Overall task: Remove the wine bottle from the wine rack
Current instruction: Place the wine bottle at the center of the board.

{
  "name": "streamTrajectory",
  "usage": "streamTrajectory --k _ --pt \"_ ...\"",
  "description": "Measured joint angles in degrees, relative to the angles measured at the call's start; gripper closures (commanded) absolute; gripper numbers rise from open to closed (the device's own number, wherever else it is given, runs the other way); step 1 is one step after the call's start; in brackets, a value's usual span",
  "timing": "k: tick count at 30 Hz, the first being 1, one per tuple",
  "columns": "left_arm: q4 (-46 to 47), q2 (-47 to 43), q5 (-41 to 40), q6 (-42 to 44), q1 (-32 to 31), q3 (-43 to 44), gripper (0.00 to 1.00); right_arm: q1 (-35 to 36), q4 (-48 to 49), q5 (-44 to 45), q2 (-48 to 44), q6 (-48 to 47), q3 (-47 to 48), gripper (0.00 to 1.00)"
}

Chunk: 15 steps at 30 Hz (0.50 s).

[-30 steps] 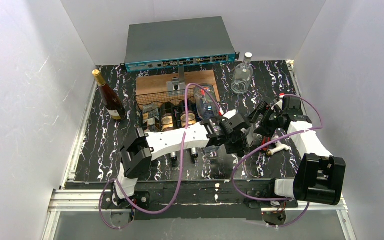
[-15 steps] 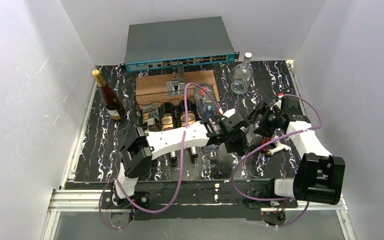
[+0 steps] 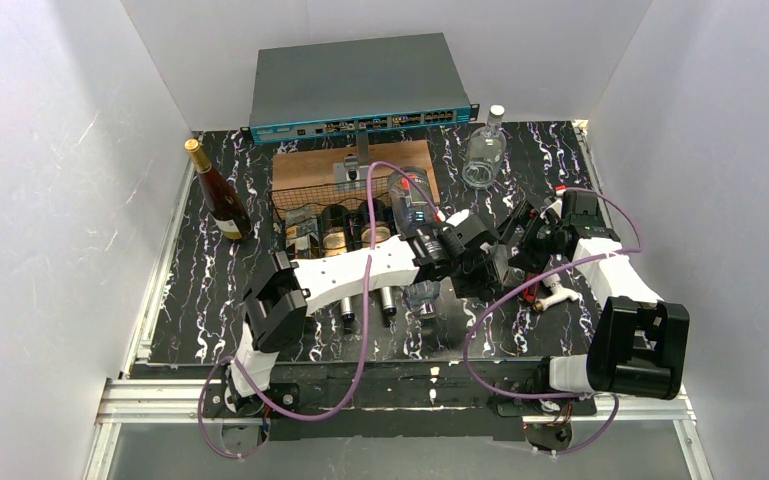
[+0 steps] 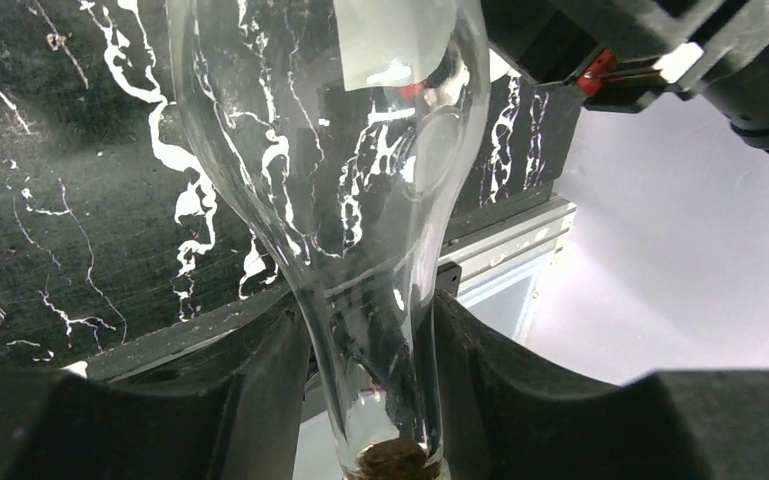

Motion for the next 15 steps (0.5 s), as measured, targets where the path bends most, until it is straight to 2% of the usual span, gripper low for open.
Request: streamTrajectory --k 13,15 --pt "2.5 0.0 1.3 0.1 1.2 2.1 0.46 -0.3 0.6 -1.2 2.9 0.2 2.1 0.02" --pt "3.1 0.0 1.6 0.2 1.3 2.2 0.41 -0.3 0.5 -1.3 3.3 0.1 2.5 0.02"
